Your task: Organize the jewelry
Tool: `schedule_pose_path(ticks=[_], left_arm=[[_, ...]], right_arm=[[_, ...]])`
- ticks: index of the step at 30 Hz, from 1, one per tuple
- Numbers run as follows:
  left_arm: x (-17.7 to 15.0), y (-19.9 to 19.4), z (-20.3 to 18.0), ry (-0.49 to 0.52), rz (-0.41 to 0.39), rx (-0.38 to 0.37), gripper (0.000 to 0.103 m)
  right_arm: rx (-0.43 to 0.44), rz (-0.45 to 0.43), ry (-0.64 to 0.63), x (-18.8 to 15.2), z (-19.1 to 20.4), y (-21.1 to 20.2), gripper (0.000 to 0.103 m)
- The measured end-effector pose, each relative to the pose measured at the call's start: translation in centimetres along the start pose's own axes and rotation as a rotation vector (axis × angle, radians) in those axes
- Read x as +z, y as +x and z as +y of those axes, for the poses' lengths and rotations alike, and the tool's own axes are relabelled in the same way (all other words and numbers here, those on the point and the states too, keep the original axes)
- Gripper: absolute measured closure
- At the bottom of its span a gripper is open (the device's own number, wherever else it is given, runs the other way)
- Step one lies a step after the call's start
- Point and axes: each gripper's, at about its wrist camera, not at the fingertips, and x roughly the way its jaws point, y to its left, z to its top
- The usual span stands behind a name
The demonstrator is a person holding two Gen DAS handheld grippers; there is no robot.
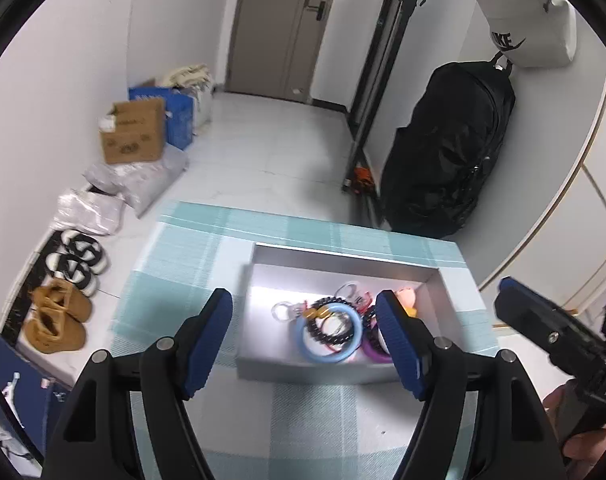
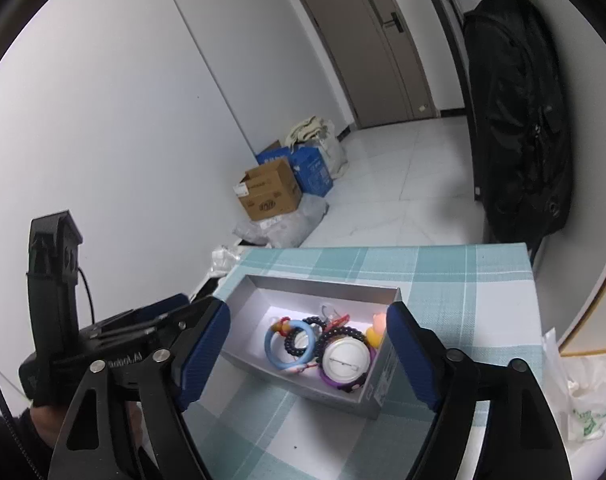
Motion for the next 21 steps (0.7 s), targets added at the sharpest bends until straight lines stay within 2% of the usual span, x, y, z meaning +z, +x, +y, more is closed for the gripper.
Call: schedule_pose_path(ticks=[7, 11, 21], left_arm=[[-0.9, -2.8, -1.2, 0.033, -0.076, 0.059, 0.032], [-1.4, -3.9, -1.5, 0.043, -0.114, 0.066, 0.031], [-2.3, -4.5, -1.3, 0.026, -0.119, 0.085, 0.031]], right_arm=[[-0.01, -0.047, -0.033, -1.3, 1.6, -1.7, 0.012], [-0.018, -0.056, -0.051, -2.0, 2.2, -2.4, 0.009], [-0.037, -0.068, -0.066, -3.2, 2.3, -3.4, 0.006]])
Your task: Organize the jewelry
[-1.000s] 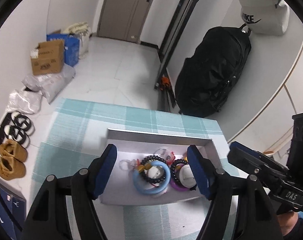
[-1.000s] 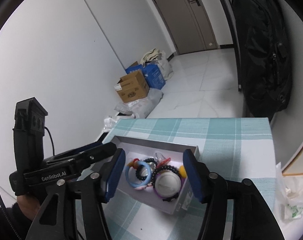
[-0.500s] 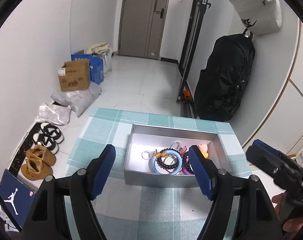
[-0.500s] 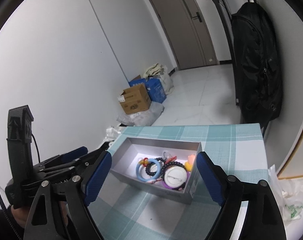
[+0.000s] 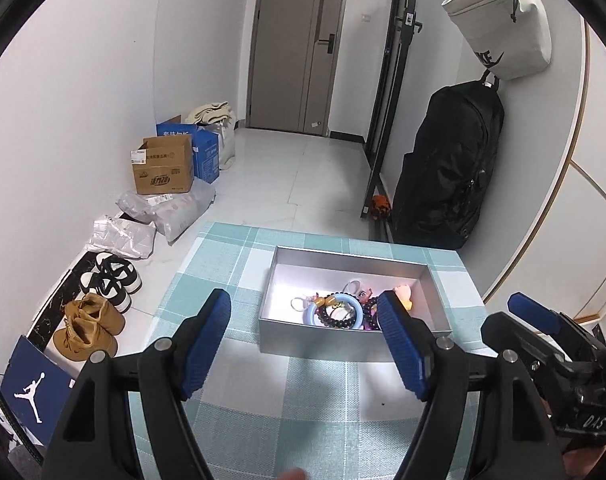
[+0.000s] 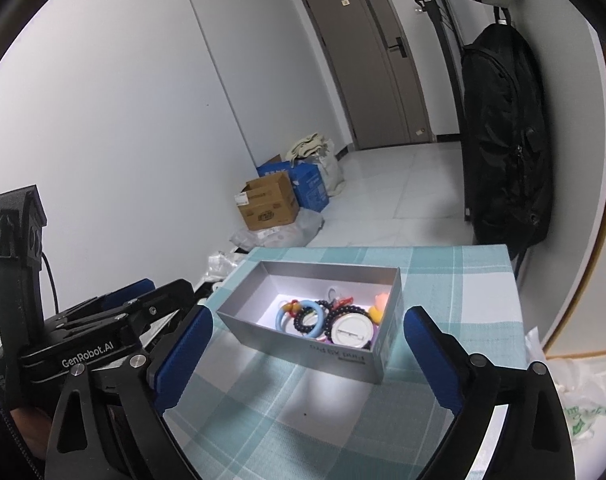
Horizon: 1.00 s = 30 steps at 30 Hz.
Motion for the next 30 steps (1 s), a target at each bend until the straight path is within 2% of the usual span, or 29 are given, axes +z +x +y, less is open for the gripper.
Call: schedule_pose_path(ticks=[10, 17, 22, 30], left_arm=[[-0.19, 0.01, 0.28, -0.022, -0.002, 0.036, 0.031], [-0.16, 0.17, 0.19, -0.009, -0.005, 0.013, 0.031], [-0.12, 0.17, 0.22, -0.012, 0.003, -0.001, 0.031], [-0.16, 0.27, 0.0, -0.004, -0.004, 0.005, 0.031]], right_arm=[[-0.011, -0.006, -0.026, -0.26, 0.32, 0.21, 0.005], [-0.018, -0.006, -0.008, -0.24, -0.01, 0.25, 0.005], [0.01, -0.007, 0.013, -0.3, -0.17, 0.01, 0.005], [0.016, -0.011, 0.027, -0.12, -0.51, 0.12, 0.005]])
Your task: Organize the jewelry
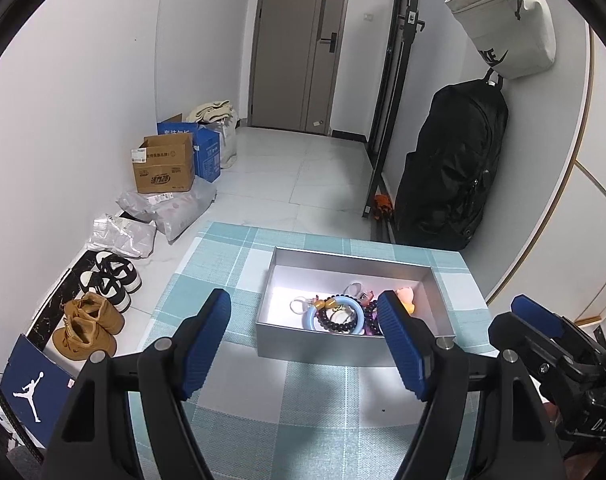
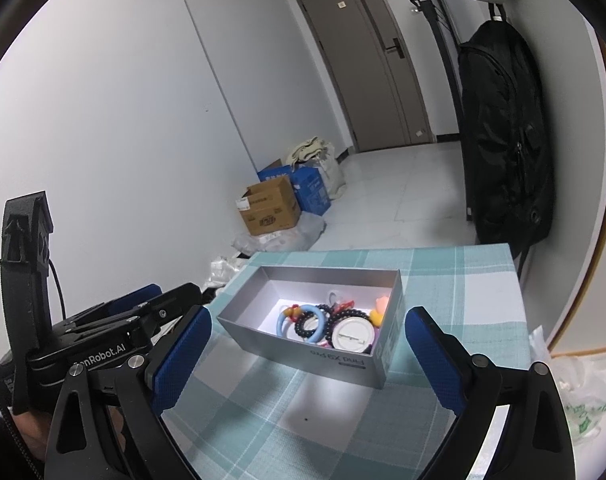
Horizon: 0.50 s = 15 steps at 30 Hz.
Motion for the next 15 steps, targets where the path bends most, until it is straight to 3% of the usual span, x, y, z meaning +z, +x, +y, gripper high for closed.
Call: schedule_pose_path(ticks=[15], left_arm=[[0.04, -0.03, 0.07, -0.009, -0.007, -0.003, 0.031]], right_arm=[[-0.007, 0.001, -0.017, -0.15, 0.07, 0.09, 0.005]])
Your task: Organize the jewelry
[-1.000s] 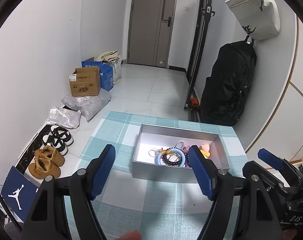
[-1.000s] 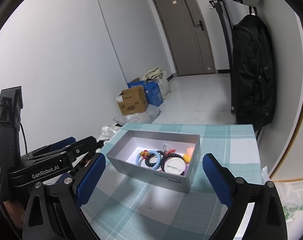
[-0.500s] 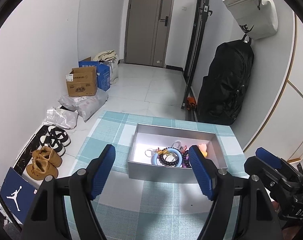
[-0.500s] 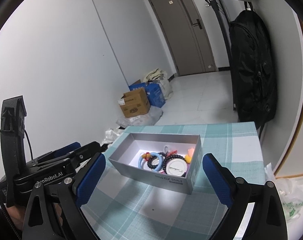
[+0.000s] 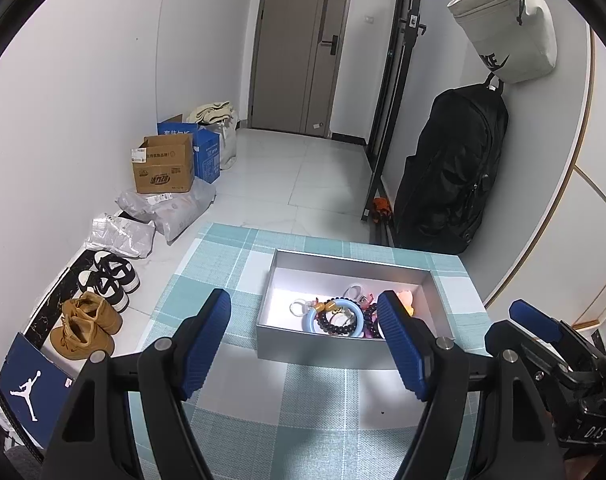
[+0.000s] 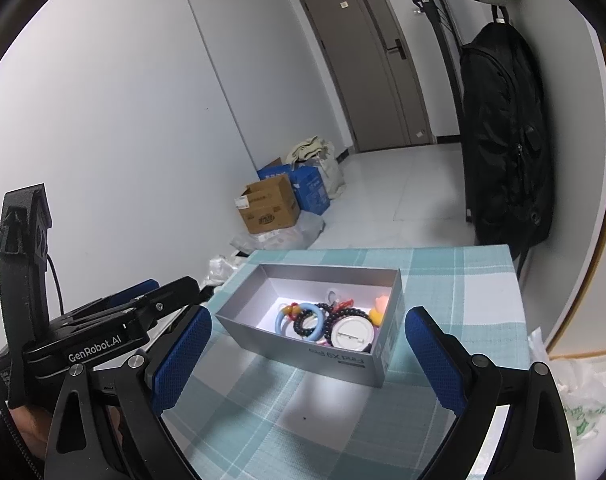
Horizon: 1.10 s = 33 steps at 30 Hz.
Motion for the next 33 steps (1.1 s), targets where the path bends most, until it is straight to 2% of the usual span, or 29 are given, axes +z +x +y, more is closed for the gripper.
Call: schedule_pose_path(ticks=[33], left_arm=[[-0.05, 0.47, 0.23, -0.021, 0.007, -0.014, 0.031]], right_arm=[[-0.009, 0.0, 0.005, 0.06, 0.1, -0.14, 0.005]])
